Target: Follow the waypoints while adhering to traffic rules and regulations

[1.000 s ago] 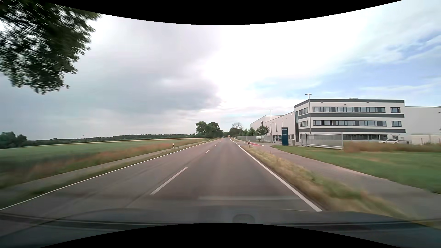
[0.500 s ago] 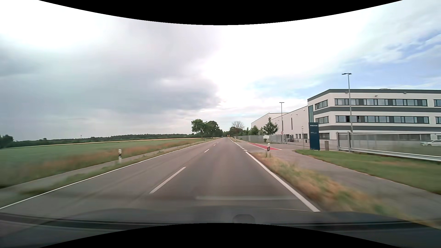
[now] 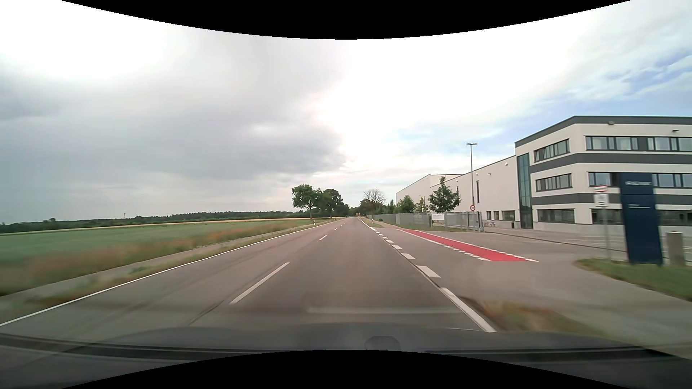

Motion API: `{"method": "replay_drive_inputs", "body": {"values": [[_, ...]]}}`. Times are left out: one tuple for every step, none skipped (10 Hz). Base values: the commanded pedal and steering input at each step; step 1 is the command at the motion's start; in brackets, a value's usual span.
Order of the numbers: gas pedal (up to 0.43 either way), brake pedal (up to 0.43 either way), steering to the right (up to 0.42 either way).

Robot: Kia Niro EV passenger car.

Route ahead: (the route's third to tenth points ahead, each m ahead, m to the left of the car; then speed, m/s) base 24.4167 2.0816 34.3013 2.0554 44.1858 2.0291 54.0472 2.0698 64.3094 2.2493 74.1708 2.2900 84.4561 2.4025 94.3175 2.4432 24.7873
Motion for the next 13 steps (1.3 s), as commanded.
{"method": "replay_drive_inputs", "body": {"values": [[0.280,0.000,-0.002],[0.280,0.000,-0.002],[0.280,0.000,-0.002],[0.280,0.000,-0.002],[0.280,0.000,-0.002],[0.280,0.000,-0.002],[0.280,0.000,-0.002],[0.280,0.000,-0.002],[0.280,0.000,-0.002],[0.280,0.000,-0.002],[0.280,0.000,-0.002],[0.280,0.000,-0.002],[0.280,0.000,-0.002]]}}
